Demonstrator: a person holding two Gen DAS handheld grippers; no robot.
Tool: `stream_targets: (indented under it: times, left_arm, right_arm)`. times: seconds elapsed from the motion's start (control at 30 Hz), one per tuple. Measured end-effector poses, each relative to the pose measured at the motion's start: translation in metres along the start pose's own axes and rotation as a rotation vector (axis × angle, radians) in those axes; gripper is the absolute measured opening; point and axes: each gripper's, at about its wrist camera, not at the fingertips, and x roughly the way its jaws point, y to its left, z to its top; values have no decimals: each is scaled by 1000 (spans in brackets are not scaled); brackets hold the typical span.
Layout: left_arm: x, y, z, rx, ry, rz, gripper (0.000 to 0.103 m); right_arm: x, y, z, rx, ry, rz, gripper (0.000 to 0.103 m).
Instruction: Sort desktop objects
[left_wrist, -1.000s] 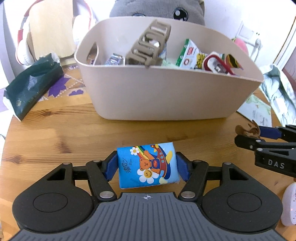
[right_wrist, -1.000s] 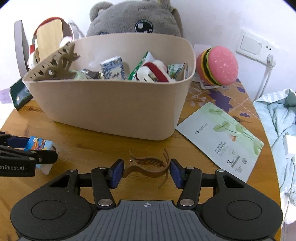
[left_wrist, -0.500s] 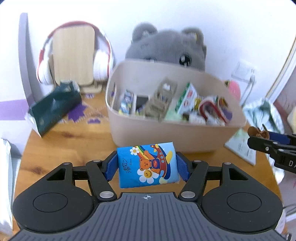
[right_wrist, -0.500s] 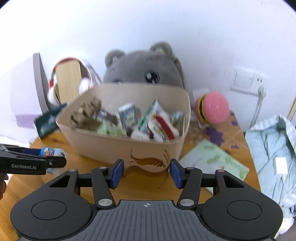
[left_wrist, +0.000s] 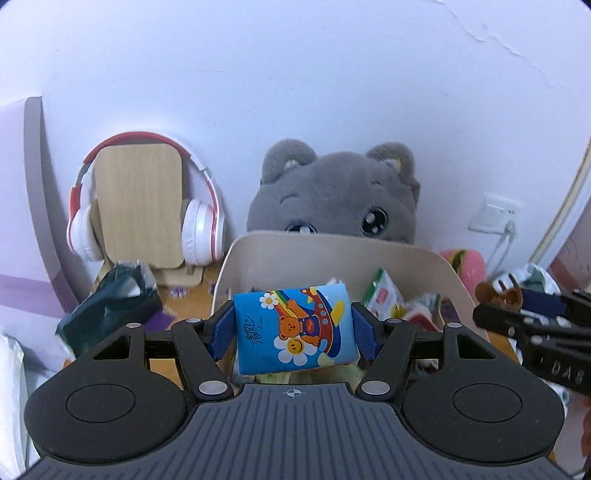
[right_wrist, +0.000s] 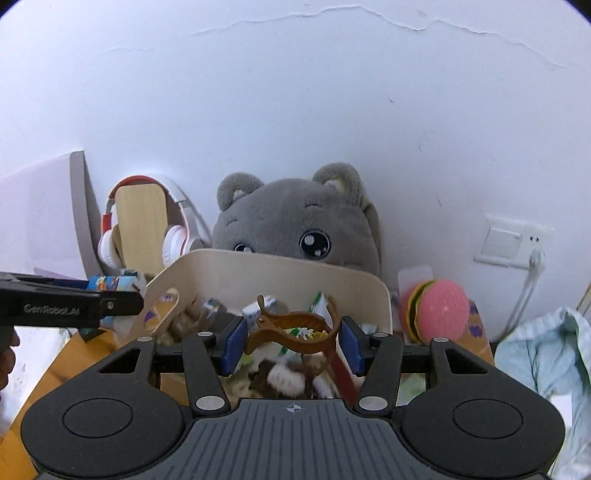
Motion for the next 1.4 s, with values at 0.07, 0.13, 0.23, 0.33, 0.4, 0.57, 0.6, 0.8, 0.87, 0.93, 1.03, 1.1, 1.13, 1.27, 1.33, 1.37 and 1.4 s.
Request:
stream_targets:
  times: [0.07,0.13,0.23,0.33,0.4,0.57,0.6,0.8,0.87,0.93,1.03,1.1,1.13,1.27,1.33,1.37,1.4]
  left_arm:
    - [11,-4,8,11,-9,11,66]
    - [25,-9,15,23,-14,24,66]
    - [46,-14,24,34,-2,36,66]
    - [65,-17,29,56,19,24,66]
    - [72,-23,29,94,18,23,66]
    - [89,-27,23,116,61,15,66]
    - [91,-27,22,117,65,11,67]
    - [90,-22,18,137,39,23,82]
    - [90,-19,19,129,48,10,82]
    - [88,-15,19,119,49,3,82]
    - [80,-11,20,115,39,-1,82]
    - [76,-11,21,119,34,-5,82]
    - [73,-10,22,121,32,-7,82]
    - [61,-7,24,114,35,-21,82]
    - [55,-5,24,109,38,-30,82]
    - [52,-4,24,106,38,-36,82]
    - [48,-3,24,103,39,-41,82]
  right_arm:
    - [11,0,6,-6,0,2,51]
    - [22,2,10,-31,4,-1,51]
    - [39,4,14,-51,17,1,51]
    - [57,3,14,-54,41,-2,51]
    - [71,3,13,-56,62,-10,51]
    - [95,7,6,-91,108,-21,51]
    - [98,8,5,-99,116,-21,51]
    - [107,5,-1,-54,184,17,63]
    - [104,5,-2,-42,173,8,77]
    - [101,4,-1,-35,163,-8,80]
    - [97,2,-2,-11,162,-4,82]
    - [94,3,-1,-7,154,-11,86]
    - [92,3,-1,-6,150,-15,86]
    - [85,6,-1,-2,148,-23,89]
    - [82,8,-1,3,152,-29,90]
    - [80,9,-2,8,153,-30,90]
    - [78,10,-2,12,153,-28,91]
